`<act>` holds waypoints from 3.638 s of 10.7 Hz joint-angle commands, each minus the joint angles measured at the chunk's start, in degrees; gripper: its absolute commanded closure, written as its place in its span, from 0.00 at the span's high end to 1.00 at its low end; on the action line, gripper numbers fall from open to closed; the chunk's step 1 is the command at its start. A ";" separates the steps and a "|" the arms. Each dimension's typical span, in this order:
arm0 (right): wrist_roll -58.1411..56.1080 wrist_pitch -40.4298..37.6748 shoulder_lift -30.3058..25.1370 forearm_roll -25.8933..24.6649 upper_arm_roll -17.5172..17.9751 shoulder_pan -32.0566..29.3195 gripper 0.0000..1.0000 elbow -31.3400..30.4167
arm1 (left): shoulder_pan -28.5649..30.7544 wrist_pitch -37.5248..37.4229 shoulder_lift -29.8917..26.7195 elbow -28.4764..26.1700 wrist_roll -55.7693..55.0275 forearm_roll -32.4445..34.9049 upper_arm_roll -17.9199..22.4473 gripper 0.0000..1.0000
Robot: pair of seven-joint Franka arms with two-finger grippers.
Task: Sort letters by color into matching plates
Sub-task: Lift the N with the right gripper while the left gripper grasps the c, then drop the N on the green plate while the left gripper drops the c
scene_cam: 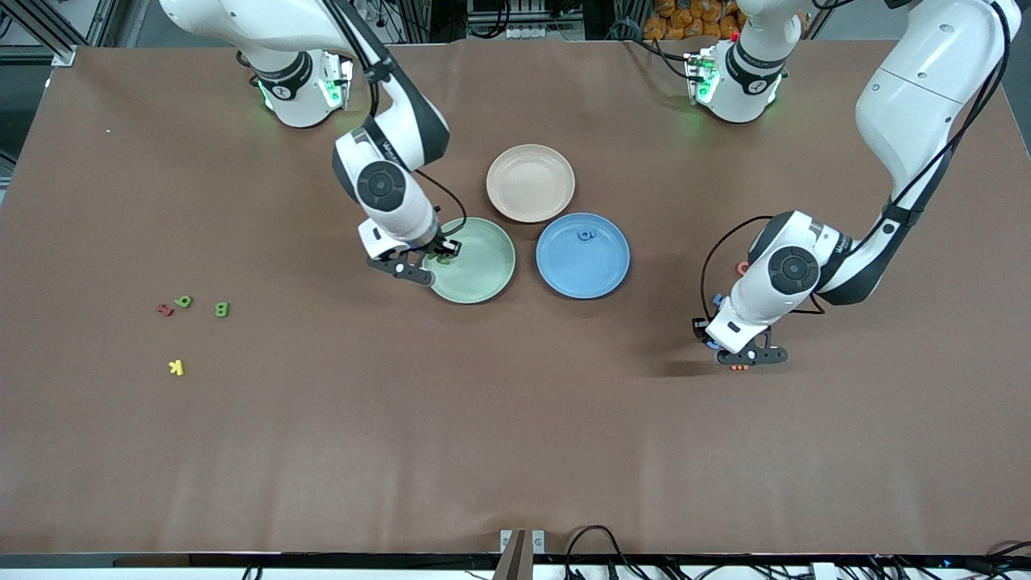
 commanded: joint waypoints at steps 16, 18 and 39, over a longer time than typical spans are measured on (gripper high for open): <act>-20.02 -1.52 0.82 0.08 -6.67 -5.41 1.00 4.10 | -0.59 -18.40 -4.75 0.56 -14.89 1.13 -14.09 0.00; -28.19 -3.80 -1.98 0.08 -7.90 -9.10 1.00 2.62 | -1.11 -19.55 -4.67 0.12 -18.76 1.04 -16.56 0.00; -70.69 10.23 -4.65 -8.80 -7.74 -41.38 1.00 -11.11 | -8.50 -27.72 -4.05 -0.32 -47.52 -3.97 -26.24 0.86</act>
